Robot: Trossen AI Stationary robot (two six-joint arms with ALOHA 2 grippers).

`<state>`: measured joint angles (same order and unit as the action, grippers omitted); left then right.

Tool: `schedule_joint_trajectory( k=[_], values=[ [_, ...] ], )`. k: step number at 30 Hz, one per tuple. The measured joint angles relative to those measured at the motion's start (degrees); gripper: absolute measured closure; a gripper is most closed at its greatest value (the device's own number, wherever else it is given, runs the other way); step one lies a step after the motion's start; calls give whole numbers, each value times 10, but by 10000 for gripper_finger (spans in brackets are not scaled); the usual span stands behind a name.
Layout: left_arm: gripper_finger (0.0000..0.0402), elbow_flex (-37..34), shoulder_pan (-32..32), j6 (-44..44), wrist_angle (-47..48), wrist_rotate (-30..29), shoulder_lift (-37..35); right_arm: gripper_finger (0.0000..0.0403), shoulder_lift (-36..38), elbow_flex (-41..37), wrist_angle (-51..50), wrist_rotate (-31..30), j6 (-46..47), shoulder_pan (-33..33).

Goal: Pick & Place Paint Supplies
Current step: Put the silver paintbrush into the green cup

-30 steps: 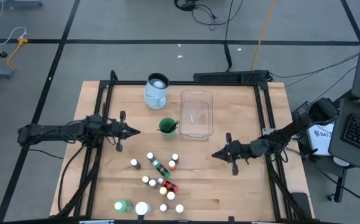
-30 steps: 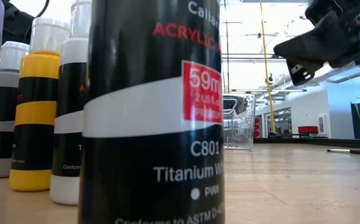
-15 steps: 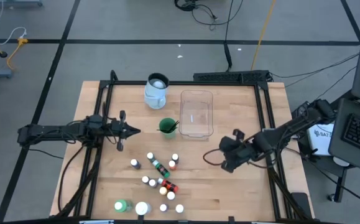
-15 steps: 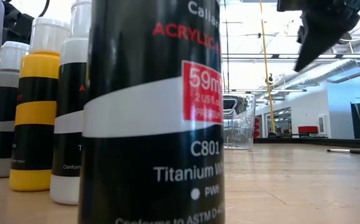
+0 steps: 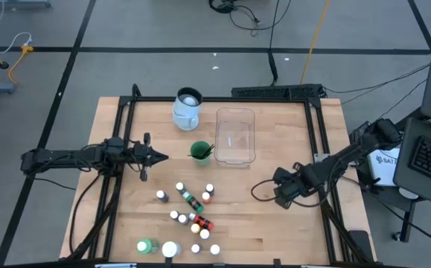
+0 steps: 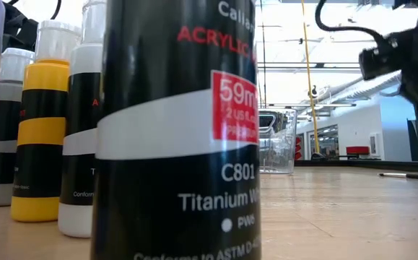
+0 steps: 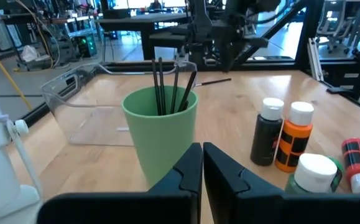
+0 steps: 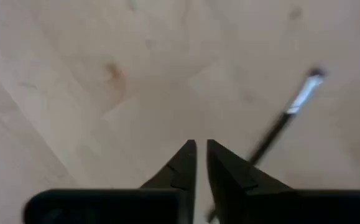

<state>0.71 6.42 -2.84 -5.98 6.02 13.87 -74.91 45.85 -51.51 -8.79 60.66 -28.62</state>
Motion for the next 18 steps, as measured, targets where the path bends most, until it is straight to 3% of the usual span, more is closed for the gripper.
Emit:
schedule_joint_trajectory(
  k=[4,10,18],
  values=[
    [382,0,0,4,-2,0,0,318,0,-29,19,11,42,6],
    [382,0,0,4,-2,0,0,246,0,-64,12,53,179,15],
    [382,0,0,15,3,0,0,244,2,-147,72,85,197,16]
  ],
)
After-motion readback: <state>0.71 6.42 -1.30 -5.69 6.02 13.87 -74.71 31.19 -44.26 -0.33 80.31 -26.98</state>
